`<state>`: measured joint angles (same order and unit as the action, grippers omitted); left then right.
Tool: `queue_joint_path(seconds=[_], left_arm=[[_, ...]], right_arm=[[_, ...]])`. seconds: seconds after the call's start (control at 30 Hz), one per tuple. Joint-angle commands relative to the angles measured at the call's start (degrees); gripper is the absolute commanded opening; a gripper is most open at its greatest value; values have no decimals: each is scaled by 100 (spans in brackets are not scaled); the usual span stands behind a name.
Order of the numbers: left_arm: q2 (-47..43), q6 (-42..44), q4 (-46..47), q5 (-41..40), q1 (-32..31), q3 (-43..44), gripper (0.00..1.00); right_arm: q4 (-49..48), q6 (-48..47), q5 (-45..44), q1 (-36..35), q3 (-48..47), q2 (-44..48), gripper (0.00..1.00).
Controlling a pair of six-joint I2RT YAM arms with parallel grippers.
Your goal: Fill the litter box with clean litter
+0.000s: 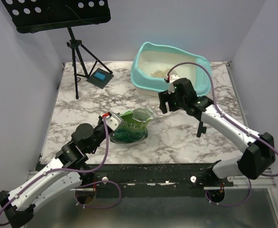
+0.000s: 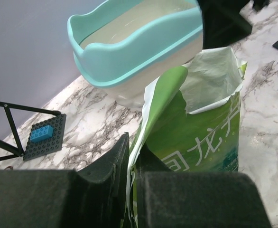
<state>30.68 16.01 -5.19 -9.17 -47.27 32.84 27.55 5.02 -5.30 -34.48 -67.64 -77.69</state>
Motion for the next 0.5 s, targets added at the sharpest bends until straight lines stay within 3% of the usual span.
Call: queue_joint_path(seconds=[0.0, 0.2, 0.47], left_arm=[[-307, -72, 334, 82, 16, -85, 24], [-633, -98, 475, 214, 16, -190, 44], [-975, -98, 756, -286, 16, -234, 50]], right_arm=[[-759, 500, 459, -6, 268, -675, 82], [-971, 123, 679, -6, -117, -1809, 82], [-813, -396, 881, -6, -820, -2777, 83]])
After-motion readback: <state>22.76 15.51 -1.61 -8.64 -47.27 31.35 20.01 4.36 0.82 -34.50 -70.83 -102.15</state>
